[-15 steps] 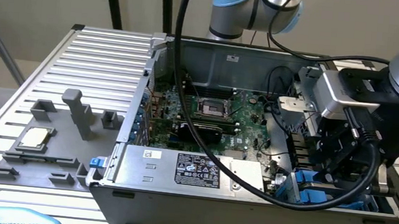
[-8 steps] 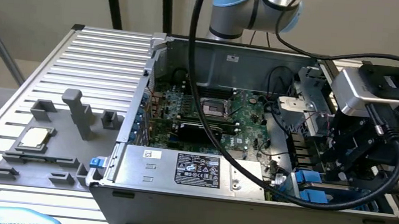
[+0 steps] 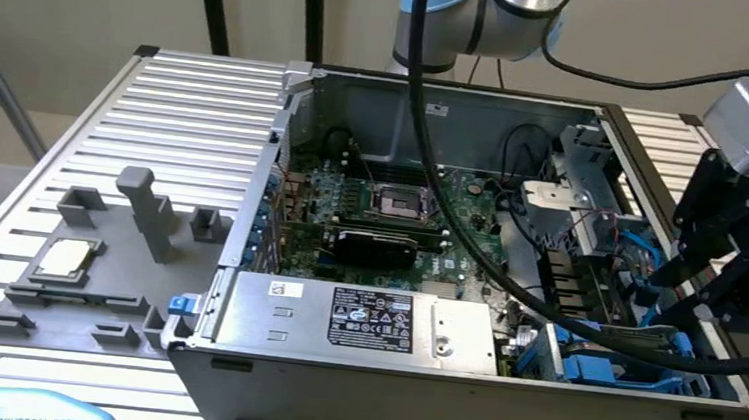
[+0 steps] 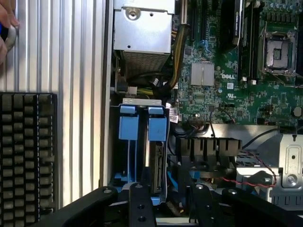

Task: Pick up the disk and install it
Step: 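Insert the disk into the insertion slot, then insert the first disk wire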

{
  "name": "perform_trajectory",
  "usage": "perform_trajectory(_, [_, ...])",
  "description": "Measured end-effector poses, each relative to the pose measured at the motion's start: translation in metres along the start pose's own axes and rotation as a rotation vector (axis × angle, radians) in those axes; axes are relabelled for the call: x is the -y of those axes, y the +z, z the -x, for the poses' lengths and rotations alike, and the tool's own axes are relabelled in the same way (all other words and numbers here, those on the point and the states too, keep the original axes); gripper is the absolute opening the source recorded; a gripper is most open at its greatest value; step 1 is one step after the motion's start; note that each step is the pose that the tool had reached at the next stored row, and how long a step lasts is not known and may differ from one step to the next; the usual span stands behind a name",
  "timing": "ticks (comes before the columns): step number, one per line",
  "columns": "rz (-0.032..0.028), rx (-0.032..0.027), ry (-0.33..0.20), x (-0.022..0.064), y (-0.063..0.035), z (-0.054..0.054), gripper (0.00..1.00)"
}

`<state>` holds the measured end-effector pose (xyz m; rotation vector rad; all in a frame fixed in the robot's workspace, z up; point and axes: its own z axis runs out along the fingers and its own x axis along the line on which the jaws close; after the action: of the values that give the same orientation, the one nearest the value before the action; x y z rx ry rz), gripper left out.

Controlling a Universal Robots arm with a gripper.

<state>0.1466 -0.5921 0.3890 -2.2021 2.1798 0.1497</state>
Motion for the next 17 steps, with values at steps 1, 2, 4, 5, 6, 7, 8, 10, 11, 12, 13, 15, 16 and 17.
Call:
perform_trajectory(1, [0.0, -0.0002, 0.0, 0.0025, -0.0002, 0.0, 0.36])
perform_trajectory(2, [0.0, -0.0002, 0.0, 0.0048, -0.0003, 0.0, 0.36])
perform_trajectory(4, [0.0002, 0.0001, 0.0, 0.0094, 0.0004, 0.0, 0.36])
perform_trajectory(5, [0.0004, 0.0, 0.0, 0.0116, 0.0012, 0.001, 0.36])
perform_trajectory(6, [0.0004, -0.0006, -0.001, 0.0134, 0.0027, 0.002, 0.36])
perform_trajectory(7, [0.0005, -0.0012, -0.001, 0.0147, 0.0045, 0.002, 0.36])
perform_trajectory(8, [0.0005, -0.0016, -0.001, 0.0158, 0.0064, 0.003, 0.36])
perform_trajectory(10, [0.0006, -0.0023, -0.002, 0.0174, 0.0102, 0.006, 0.36])
perform_trajectory(11, [0.0006, -0.0028, -0.003, 0.0181, 0.0122, 0.007, 0.36])
perform_trajectory(12, [0.0006, -0.0031, -0.003, 0.0185, 0.0141, 0.008, 0.36])
perform_trajectory(13, [0.0007, -0.0034, -0.003, 0.0187, 0.016, 0.009, 0.36])
perform_trajectory(15, [0.0006, -0.0049, -0.003, 0.0189, 0.0199, 0.012, 0.36])
perform_trajectory(16, [0.0008, -0.0064, -0.004, 0.019, 0.0216, 0.012, 0.36])
perform_trajectory(17, [0.0009, -0.0081, -0.005, 0.0191, 0.0233, 0.013, 0.36])
